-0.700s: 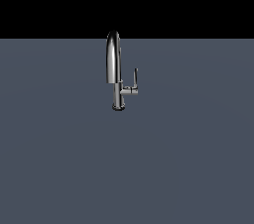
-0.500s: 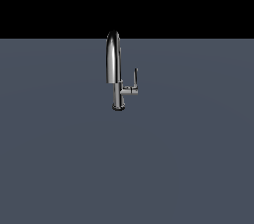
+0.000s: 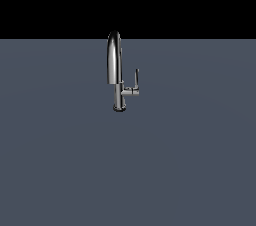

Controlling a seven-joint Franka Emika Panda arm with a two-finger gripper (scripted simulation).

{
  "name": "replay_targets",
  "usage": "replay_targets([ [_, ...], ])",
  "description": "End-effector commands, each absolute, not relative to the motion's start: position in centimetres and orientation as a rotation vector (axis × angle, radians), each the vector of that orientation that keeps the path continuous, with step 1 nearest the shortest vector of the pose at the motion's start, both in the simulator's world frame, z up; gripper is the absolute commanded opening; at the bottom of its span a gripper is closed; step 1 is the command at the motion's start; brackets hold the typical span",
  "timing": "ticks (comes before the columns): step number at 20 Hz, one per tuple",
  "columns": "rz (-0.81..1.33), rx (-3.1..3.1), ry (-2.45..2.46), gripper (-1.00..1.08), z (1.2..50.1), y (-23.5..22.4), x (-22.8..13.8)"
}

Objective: Turn on the faucet by rotating a designated handle.

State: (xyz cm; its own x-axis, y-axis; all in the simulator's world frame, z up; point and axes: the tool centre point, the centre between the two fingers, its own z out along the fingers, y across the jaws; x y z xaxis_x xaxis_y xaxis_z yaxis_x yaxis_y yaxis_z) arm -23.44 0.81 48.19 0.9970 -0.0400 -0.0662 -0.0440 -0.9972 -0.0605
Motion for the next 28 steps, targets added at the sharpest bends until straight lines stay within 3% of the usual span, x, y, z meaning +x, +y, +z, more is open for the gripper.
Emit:
replay_targets([
  [1,0.129,-3.056,0.095,-1.0,48.1,0.9,-22.6],
  [28,0.592,-2.579,0.578,-1.0,43.1,0.6,-7.1],
])
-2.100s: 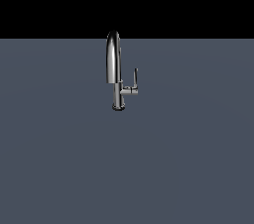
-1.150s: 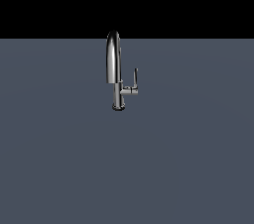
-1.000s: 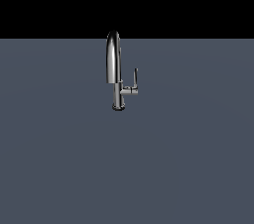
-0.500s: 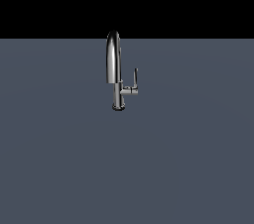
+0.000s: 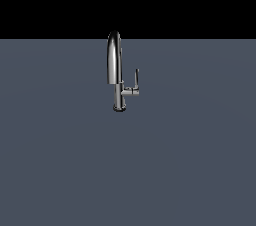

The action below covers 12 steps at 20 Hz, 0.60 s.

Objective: Turn on the faucet by rotating a designated handle.

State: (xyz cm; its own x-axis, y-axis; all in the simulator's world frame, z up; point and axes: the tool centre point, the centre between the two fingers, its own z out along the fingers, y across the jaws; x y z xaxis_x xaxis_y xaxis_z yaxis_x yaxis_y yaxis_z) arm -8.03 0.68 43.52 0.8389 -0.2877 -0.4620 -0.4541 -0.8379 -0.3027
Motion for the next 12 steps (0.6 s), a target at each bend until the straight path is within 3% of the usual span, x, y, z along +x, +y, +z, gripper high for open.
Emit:
replay_targets([
  [1,0.608,-2.556,0.595,-1.0,42.7,0.5,-6.5],
  [12,0.78,-2.286,0.771,-1.0,38.5,-0.8,-0.5],
])
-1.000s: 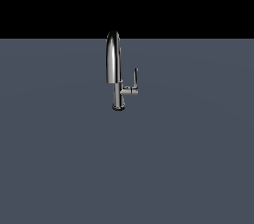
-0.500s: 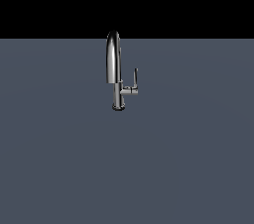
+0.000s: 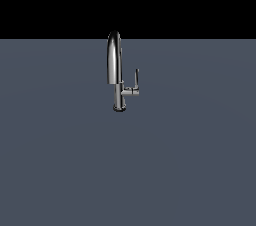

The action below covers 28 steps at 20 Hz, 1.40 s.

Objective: Turn on the faucet by rotating a designated handle.

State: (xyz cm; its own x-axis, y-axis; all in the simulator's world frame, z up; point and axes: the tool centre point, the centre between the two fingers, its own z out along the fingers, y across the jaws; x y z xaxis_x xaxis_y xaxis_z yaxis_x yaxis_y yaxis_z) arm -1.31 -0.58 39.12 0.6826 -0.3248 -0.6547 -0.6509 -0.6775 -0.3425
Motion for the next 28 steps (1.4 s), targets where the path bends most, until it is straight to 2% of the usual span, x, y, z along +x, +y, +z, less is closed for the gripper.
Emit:
replay_targets([
  [1,0.795,-2.259,0.786,-1.0,38.0,-0.9,0.0],
  [19,1.054,-1.673,1.056,-1.0,26.5,-3.3,8.4],
  [28,1.147,-1.369,1.158,-1.0,19.9,-3.7,10.9],
])
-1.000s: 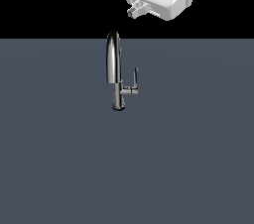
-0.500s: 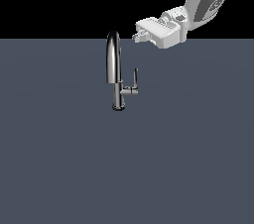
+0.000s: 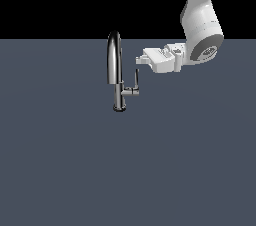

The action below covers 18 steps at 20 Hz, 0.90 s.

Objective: Turn on the faucet by rotating a designated handle.

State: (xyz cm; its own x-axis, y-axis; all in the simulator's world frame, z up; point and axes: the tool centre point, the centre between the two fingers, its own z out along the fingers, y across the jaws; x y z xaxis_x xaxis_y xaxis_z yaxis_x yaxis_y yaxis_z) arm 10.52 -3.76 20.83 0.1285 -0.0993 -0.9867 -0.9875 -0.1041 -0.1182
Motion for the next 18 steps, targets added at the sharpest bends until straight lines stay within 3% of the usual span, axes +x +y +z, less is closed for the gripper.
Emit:
replay_targets([
  [1,1.154,-1.343,1.166,-1.0,19.3,-3.7,11.0],
  [8,1.183,-1.223,1.2,-1.0,16.5,-3.5,11.6],
  [18,1.187,-1.208,1.203,-1.0,16.2,-3.5,11.2],
])
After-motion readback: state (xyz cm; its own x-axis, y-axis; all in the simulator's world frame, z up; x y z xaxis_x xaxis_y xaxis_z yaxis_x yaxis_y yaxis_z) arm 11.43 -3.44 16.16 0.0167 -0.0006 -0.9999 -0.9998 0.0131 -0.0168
